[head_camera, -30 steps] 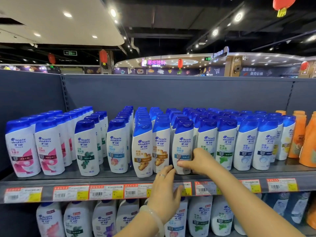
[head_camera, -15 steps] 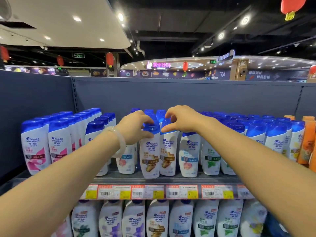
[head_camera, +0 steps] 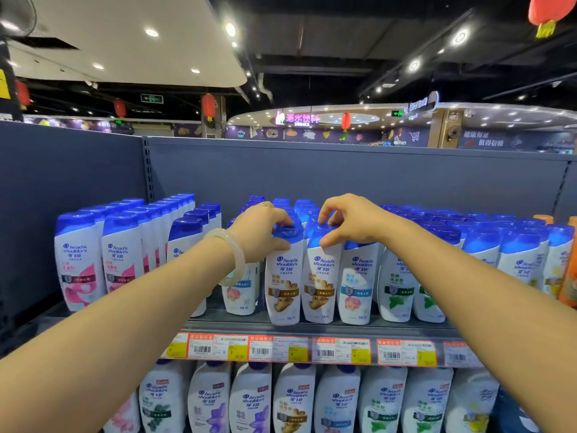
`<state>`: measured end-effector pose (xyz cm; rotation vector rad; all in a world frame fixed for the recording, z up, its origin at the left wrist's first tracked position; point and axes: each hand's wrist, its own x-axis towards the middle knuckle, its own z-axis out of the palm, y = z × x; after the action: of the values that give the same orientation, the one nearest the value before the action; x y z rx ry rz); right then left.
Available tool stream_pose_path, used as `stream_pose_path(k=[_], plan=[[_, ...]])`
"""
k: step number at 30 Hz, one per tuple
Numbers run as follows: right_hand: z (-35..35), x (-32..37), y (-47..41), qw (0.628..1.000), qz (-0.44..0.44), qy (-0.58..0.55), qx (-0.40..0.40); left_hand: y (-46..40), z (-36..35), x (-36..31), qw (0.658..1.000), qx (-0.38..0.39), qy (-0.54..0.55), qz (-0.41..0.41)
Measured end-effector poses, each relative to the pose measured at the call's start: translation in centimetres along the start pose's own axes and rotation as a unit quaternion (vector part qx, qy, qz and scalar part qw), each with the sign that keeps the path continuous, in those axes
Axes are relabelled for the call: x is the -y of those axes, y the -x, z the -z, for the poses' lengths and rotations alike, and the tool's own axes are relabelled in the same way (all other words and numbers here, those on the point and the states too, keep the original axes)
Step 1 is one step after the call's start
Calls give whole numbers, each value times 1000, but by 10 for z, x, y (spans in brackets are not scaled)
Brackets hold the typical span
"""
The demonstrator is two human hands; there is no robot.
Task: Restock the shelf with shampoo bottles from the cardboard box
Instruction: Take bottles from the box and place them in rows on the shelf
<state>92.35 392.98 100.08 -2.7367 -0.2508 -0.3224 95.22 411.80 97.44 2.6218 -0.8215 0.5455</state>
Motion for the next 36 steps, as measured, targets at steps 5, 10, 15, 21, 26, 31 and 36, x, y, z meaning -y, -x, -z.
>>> stream_pose_path(k=[5, 10, 15, 21, 26, 31, 36], plan=[[-3, 1, -1, 1000, 1, 10, 5, 5, 5, 2, 1000, 9, -14, 1], [2, 14, 1, 996, 34, 24, -74, 11, 33, 40, 992, -6, -125, 34], [-12, 51, -6, 994, 87, 27, -57, 9, 35, 59, 970, 82, -230, 16], [-32, 59, -15, 993, 83, 86, -21, -2, 37, 62, 982, 76, -171, 29], [-35, 57, -19, 992, 86, 86, -38, -3, 44, 63, 986, 88, -138, 42], [-36, 55, -21, 991, 90, 80, -50, -1, 51, 67, 985, 110, -129, 36], [-37, 56, -22, 992, 84, 69, -55, -1, 50, 65, 986, 116, -113, 28]])
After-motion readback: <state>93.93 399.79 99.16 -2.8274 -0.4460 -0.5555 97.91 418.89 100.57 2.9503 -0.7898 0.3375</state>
